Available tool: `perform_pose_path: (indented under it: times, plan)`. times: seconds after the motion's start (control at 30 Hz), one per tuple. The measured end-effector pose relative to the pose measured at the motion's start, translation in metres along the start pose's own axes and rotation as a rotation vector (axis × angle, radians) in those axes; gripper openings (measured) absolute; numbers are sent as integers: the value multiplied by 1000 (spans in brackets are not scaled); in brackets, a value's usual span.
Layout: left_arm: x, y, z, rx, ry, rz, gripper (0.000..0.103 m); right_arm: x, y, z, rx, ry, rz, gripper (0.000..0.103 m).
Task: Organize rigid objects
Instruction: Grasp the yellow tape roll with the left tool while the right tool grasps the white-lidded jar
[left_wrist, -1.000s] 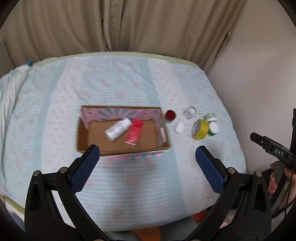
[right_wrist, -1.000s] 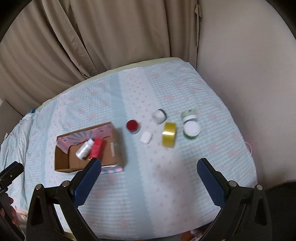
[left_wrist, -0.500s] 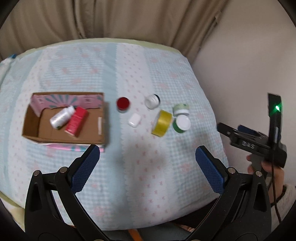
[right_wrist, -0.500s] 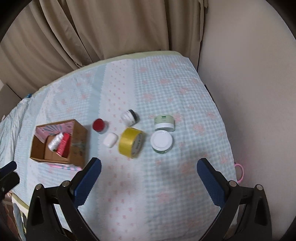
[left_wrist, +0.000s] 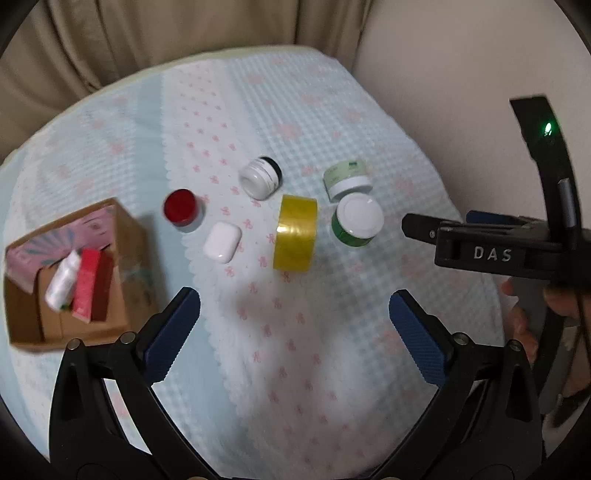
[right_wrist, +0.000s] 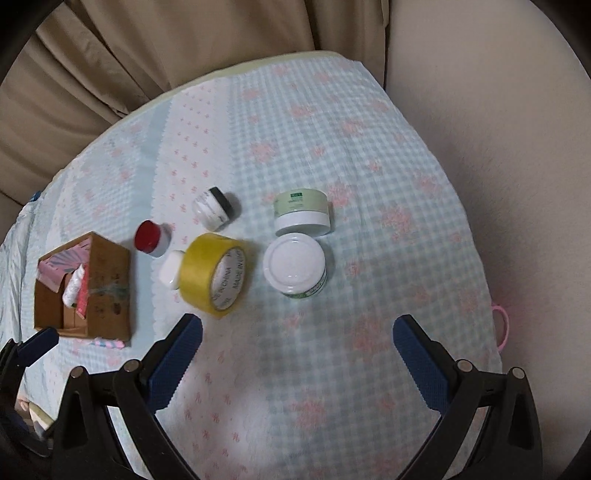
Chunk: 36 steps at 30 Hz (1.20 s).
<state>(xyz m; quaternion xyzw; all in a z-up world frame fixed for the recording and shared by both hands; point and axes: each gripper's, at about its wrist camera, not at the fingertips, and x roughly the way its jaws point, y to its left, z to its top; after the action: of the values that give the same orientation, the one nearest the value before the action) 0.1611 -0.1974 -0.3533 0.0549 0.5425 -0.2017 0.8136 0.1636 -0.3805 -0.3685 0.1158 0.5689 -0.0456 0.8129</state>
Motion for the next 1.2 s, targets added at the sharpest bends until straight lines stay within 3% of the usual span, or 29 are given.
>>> perform_pose_path:
  times: [0.4,0.5,0.77,0.87,0.97,1.03,1.07,1.1,1.2]
  plan:
    - [117,0,27,78,126,12,96,94,-9,20,31,123,6,103]
    - [139,2,31,93,155,8,77,112,-3,23,14,141,3,103]
    - [175,7,37,99,197,-19,70,136,7,34,6,151,-2,103]
    - [184,5,40,110,209,-22,62,142,9,38,8,164,-16,103]
    - [189,4,44,114,220,-26,54,145,7,40,22,177,-12,97]
    - [192,2,46,114,225,-38,41,146,6,41,39,185,-2,93]
    - [192,2,47,114,227,-45,36,148,6,41,38,195,-10,80]
    - [192,1,47,116,226,-44,36,152,4,41,33,213,-15,71]
    - [192,0,47,118,226,-40,36,152,5,40,30,213,-11,71]
